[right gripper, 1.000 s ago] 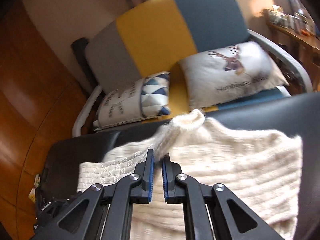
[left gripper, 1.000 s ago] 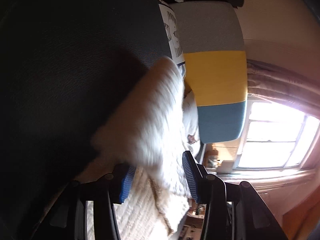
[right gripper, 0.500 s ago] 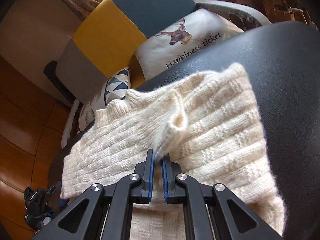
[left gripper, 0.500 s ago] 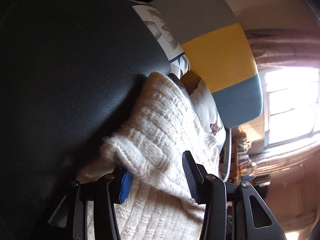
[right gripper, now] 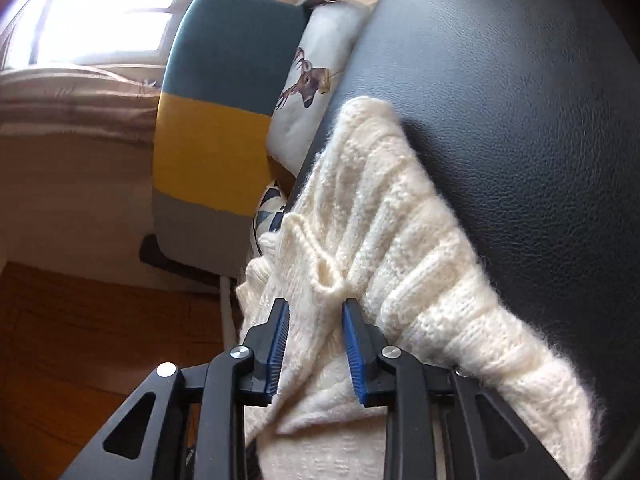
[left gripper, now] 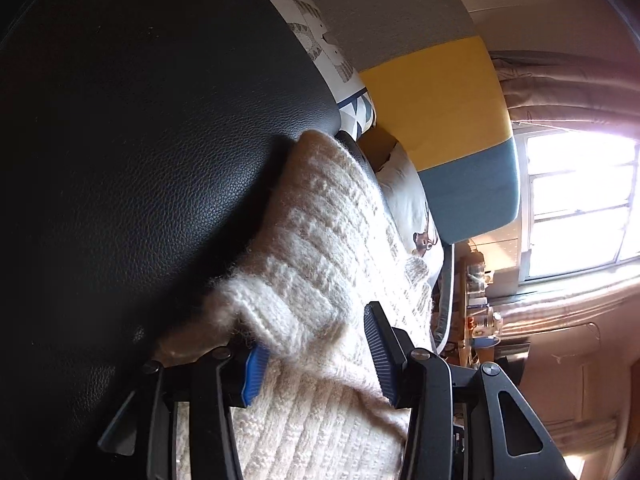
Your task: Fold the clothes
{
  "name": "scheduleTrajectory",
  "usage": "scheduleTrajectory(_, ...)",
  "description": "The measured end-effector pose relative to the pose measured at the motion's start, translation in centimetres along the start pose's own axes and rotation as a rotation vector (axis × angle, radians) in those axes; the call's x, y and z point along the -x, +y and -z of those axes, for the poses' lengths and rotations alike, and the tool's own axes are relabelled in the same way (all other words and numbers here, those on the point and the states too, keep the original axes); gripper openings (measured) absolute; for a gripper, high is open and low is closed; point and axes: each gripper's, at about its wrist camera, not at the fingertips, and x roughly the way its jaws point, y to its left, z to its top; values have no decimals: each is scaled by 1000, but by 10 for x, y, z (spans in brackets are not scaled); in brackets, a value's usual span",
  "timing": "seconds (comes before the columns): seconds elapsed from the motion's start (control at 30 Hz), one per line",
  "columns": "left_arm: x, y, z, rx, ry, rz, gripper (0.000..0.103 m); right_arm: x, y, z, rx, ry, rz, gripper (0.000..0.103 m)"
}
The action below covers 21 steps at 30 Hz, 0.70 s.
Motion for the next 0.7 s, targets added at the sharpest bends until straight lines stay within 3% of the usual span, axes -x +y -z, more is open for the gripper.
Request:
scheduleTrajectory(0.13,0,1,-1,-24,2,-11,46,-11,16,0,78,-15,69,26)
scheduleTrajectory(0.2,0,2,-4,-22,4,-7,46,-21,36,3,221,-3,229,7)
scheduleTrajectory(0.37,5,8,-12,24,12,37,46,-12,108,38,720,-48,486,7)
scheduleTrajectory(0.43,6,11,-13,44,13,54,46,-5,117,47,841,-58,567,7)
scheduleTrajectory(0.57,4,16,-16,99,31,77,47,-17,73,29,720,33,618,6)
scheduleTrajectory(0.7,8,15,-21,128,29,106,47,-9,59,21,626,14,534,7)
